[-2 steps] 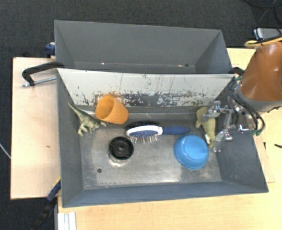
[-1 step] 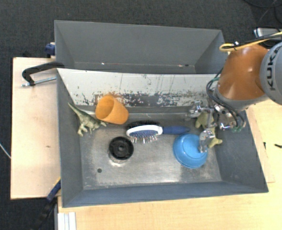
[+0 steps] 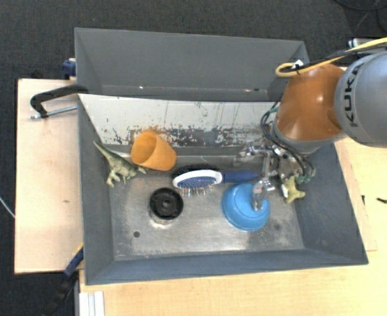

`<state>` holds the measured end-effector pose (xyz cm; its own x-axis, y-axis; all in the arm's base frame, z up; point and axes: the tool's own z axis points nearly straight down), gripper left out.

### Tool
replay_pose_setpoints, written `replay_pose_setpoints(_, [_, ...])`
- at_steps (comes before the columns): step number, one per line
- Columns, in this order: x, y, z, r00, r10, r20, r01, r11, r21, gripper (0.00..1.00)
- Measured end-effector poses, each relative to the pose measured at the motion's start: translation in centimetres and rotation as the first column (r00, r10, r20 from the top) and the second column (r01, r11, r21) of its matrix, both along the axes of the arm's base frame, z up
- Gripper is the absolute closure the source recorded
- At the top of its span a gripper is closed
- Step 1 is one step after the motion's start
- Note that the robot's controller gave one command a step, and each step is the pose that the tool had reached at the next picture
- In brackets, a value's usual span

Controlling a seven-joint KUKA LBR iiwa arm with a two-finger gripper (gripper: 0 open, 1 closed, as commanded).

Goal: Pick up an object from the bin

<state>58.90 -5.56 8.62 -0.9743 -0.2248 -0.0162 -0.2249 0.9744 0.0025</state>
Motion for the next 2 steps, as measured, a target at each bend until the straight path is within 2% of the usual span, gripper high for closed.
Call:
replay_pose_setpoints(1, [0.3,4.2,5.0,0.969,-0.245,-0.006,0.245,0.969,-0.001,0.00])
replay_pose_setpoints(2, [0.5,8.7,-1.3,0.993,-0.117,-0.009,0.117,0.993,-0.005,0.00])
